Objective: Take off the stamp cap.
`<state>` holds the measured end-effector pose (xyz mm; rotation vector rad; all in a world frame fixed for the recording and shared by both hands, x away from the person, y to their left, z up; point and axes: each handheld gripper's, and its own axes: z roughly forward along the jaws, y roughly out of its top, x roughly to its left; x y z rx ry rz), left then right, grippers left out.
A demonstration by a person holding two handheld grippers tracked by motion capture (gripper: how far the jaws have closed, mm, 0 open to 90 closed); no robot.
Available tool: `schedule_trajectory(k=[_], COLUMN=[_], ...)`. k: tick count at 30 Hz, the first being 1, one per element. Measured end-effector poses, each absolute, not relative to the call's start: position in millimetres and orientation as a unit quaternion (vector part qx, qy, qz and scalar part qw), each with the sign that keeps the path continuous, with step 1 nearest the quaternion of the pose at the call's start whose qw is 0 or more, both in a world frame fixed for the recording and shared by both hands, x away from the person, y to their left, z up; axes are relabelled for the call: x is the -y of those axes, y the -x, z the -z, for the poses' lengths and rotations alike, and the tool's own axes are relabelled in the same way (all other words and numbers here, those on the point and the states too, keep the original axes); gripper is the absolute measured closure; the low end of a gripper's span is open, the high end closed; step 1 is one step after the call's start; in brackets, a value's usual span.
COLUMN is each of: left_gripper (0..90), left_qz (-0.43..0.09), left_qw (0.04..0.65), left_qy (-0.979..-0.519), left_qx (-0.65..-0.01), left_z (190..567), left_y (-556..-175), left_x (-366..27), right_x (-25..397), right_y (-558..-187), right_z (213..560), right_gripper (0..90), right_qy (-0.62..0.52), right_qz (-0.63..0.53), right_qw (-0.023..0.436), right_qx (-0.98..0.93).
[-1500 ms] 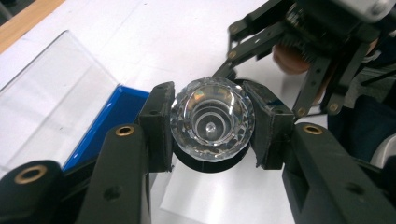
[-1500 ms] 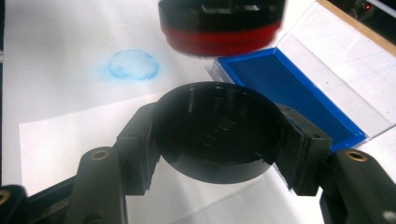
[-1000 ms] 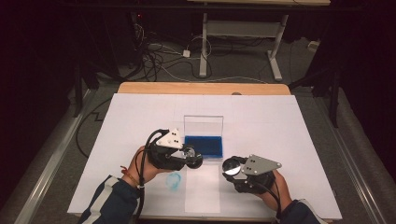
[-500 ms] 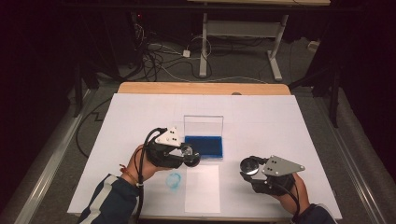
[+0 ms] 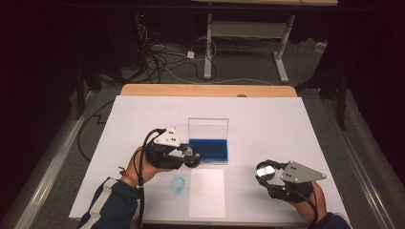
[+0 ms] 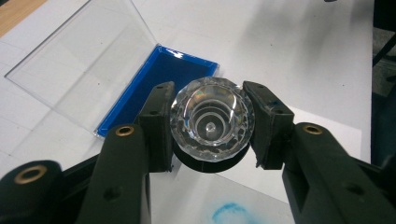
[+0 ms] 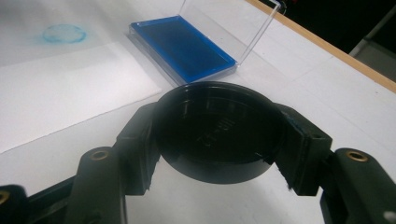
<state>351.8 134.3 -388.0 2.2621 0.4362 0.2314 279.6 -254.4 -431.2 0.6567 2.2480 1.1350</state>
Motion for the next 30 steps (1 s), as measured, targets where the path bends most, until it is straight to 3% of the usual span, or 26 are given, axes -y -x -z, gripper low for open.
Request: schedule_trajectory(k=[30], left_gripper=[54.5], left_qz=[-0.105], left_qw=[0.371], left_qy=[-0.907], left_qx=[-0.169], left_z=[368], left_y=[-379], left_x=[-114], right_x=[253], right_y=[-284], right_z=[436], right_gripper=[38.0], right_qy=[-0.24], right_qz=[-0.419], right_qw=[0.251], right_qx=[-0.839])
